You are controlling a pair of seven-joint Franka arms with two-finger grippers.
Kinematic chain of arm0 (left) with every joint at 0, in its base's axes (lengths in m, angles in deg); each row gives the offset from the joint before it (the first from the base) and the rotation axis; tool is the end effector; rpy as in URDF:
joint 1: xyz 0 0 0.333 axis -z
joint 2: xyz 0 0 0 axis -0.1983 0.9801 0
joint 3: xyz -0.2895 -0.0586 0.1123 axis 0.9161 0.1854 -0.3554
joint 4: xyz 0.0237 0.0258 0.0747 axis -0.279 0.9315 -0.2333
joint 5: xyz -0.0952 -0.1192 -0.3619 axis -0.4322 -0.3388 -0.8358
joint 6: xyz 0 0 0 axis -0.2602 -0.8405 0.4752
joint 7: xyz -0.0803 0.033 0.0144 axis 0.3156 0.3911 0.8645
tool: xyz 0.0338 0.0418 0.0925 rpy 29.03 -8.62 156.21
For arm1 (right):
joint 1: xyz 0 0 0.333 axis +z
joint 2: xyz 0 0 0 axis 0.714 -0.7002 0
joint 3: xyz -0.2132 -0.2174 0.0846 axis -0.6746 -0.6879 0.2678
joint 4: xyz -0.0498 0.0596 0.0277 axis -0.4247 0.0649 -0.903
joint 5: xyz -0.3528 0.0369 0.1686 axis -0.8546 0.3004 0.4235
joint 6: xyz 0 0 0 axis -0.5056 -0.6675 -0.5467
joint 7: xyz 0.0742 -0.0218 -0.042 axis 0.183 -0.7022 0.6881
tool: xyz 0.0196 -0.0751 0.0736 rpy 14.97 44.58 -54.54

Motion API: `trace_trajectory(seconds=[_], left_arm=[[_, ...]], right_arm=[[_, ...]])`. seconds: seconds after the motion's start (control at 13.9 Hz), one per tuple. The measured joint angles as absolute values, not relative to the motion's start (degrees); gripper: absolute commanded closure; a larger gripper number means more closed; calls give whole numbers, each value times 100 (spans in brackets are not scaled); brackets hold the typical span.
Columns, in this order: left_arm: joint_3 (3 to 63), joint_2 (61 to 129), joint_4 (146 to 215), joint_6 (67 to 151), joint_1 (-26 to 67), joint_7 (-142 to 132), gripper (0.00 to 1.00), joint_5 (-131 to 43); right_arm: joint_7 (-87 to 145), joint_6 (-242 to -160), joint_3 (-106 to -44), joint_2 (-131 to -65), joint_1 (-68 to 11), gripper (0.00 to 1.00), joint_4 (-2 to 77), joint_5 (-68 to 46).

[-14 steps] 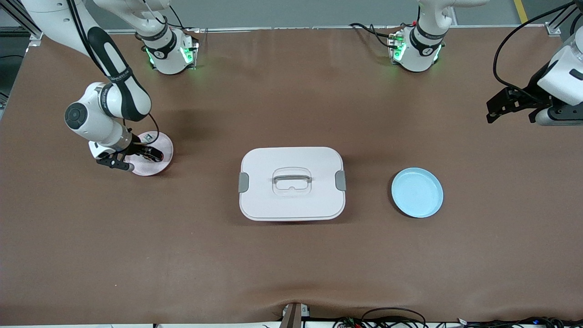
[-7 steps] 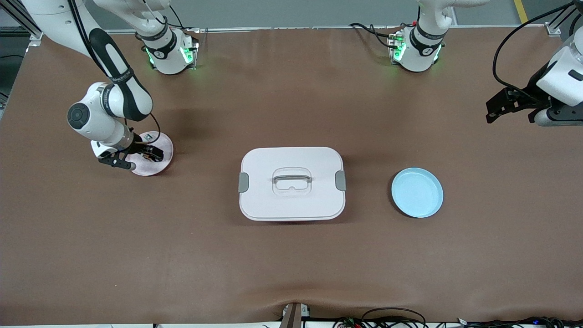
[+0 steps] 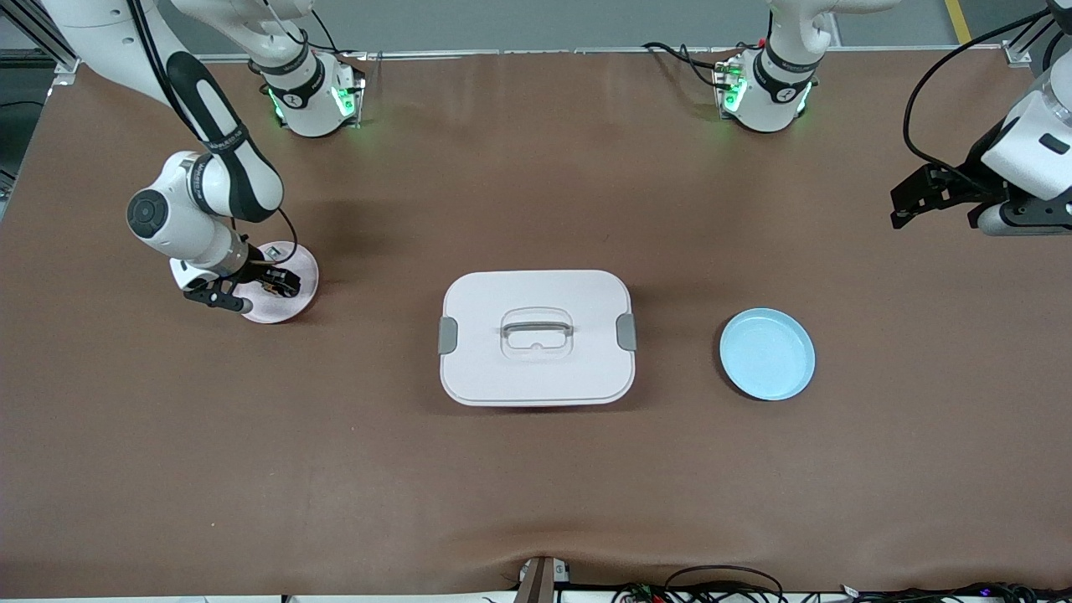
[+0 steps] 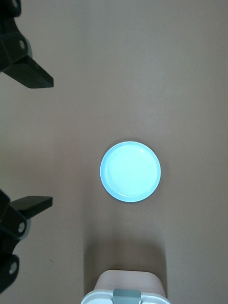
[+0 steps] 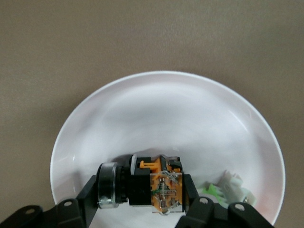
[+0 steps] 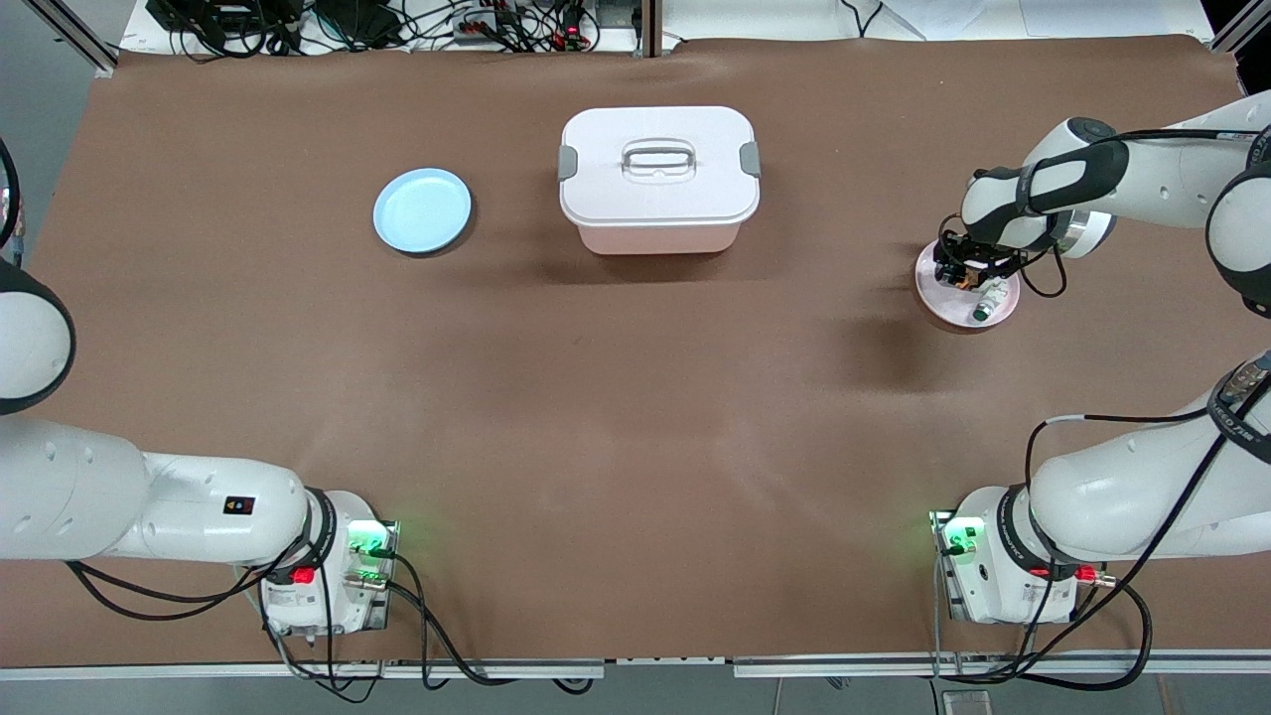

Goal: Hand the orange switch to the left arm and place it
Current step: 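Close the right gripper on the orange switch and lift it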

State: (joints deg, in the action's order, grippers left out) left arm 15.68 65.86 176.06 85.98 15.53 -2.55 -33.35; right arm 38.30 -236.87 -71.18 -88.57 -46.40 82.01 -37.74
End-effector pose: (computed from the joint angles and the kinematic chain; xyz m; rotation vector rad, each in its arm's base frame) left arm 0.5392 -0.0481 0.6173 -3.1168 0.0325 -0.0425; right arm 0.4570 -0.0247 0.1817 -3.0355 0.4277 0.1605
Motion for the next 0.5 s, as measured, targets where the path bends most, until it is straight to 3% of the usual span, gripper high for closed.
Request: trace_trajectory(seconds=[0.29,0.5], left_arm=[[1568,6583,17601,8624,1554,-255,0,-3335],[1569,6581,17558,8634,1571,-255,0,-3336]], right_arm=[[4330,-22633,-7092,-8690,-4533,100,7775,-3734],[5218,-21266,-7086,-8495,-4468,100,7037,-3718]])
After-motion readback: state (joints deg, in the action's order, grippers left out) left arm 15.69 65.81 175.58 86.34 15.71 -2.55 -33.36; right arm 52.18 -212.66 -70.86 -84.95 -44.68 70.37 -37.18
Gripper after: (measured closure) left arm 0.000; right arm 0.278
